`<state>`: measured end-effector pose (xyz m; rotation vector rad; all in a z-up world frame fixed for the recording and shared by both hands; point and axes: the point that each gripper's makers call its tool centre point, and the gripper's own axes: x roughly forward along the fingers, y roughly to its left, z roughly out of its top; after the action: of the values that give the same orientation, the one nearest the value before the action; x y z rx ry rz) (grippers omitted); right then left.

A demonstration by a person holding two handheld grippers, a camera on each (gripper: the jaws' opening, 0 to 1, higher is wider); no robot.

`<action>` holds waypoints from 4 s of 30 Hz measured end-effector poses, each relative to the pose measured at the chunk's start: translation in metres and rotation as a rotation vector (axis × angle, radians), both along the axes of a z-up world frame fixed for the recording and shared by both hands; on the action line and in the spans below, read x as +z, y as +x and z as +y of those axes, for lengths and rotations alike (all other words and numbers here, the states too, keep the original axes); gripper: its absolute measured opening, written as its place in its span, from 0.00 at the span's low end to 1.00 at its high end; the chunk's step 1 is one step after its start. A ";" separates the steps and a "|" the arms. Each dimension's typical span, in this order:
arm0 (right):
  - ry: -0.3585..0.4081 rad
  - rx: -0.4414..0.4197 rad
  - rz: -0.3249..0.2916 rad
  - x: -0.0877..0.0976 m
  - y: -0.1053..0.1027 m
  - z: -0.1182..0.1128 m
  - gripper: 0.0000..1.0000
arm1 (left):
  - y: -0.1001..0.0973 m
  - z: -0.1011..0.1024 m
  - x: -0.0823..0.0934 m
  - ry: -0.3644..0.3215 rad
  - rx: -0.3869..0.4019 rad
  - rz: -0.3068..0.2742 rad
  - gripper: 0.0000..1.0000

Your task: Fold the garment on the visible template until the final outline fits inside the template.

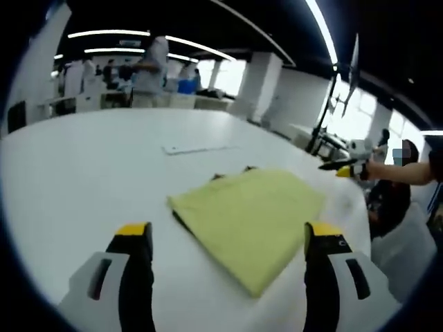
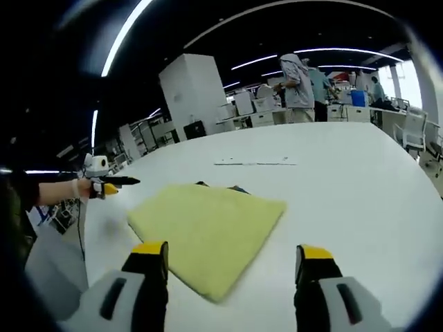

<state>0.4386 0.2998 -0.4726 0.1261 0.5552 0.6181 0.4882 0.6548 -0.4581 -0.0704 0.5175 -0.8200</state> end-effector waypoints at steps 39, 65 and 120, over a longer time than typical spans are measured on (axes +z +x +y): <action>-0.114 0.174 0.080 -0.055 -0.038 0.021 0.16 | -0.067 -0.001 -0.063 0.032 -0.110 0.140 0.12; -0.148 0.231 -0.006 -0.045 -0.038 0.015 0.00 | -0.064 0.002 -0.061 0.015 -0.086 0.168 0.00; -0.072 0.156 -0.008 -0.014 -0.094 0.010 0.70 | -0.106 0.012 -0.007 -0.112 0.019 0.039 0.65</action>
<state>0.3449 0.3097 -0.4862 0.0122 0.5824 0.7491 0.3822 0.6671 -0.4653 -0.1949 0.5065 -0.8299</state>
